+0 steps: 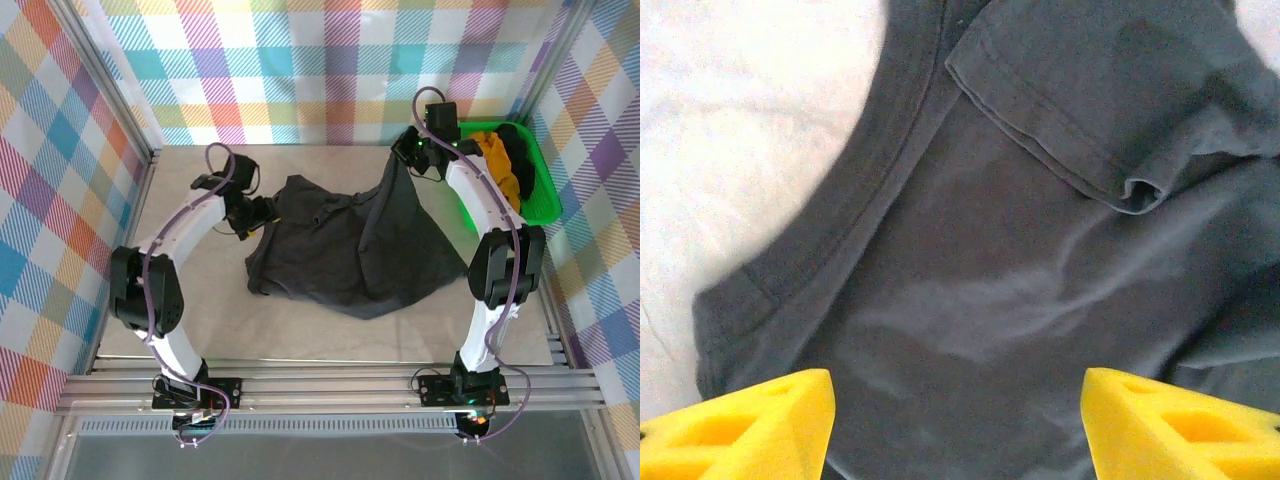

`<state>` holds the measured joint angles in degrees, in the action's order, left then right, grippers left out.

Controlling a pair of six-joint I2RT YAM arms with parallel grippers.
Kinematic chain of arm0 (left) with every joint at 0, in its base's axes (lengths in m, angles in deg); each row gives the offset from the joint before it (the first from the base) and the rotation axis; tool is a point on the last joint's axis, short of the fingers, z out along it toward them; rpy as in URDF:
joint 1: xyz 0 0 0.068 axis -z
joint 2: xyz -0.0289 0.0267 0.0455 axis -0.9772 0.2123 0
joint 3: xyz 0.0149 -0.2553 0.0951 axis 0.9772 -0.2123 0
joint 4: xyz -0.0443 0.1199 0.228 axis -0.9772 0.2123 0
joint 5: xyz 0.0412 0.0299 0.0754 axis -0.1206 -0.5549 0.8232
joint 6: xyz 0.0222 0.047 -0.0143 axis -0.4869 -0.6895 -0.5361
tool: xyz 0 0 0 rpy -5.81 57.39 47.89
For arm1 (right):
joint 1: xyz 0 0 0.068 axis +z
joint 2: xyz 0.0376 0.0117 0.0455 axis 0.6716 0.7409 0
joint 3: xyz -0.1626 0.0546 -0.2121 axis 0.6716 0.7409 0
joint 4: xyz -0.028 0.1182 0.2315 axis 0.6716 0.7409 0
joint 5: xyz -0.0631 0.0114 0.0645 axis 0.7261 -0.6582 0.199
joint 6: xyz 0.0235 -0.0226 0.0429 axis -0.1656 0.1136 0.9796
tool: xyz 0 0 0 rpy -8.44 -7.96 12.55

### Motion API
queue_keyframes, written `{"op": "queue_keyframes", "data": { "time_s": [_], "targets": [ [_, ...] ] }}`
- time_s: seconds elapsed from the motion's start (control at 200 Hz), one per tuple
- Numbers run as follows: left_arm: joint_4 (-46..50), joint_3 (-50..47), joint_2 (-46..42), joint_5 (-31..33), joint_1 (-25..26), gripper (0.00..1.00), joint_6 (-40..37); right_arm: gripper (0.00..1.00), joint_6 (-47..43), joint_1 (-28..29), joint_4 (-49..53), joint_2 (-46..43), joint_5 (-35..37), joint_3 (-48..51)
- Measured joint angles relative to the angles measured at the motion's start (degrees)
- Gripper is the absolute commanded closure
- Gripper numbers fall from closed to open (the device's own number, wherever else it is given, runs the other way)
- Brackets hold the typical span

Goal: Fold and stack the t-shirts

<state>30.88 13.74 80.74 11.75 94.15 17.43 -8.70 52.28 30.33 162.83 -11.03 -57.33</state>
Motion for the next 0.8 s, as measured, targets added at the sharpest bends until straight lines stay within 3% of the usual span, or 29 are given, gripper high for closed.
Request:
{"op": "queue_keyframes", "data": {
  "time_s": [0.205,0.405,0.54,0.6,0.8],
  "targets": [
    [2.16,17.62,18.67,7.93,0.79,0.35,-7.91,1.00,-0.42,-0.26,0.76,-1.66,0.66,0.68],
    [1.49,18.75,23.93,8.48,1.90,0.30,-9.38,1.00,-1.51,-0.76,1.62,-2.80,0.85,0.72],
    [2.16,27.10,30.86,8.48,3.15,0.32,-9.40,1.00,-2.54,-0.76,1.64,-3.61,0.83,2.10],
    [2.21,29.62,33.94,8.70,3.48,0.41,-9.31,1.00,-2.75,-0.76,1.70,-3.80,0.81,2.60],
    [3.87,31.74,35.58,12.59,3.74,0.95,-8.15,1.00,-2.75,-0.76,1.62,-4.44,0.74,3.56]
  ]
}}
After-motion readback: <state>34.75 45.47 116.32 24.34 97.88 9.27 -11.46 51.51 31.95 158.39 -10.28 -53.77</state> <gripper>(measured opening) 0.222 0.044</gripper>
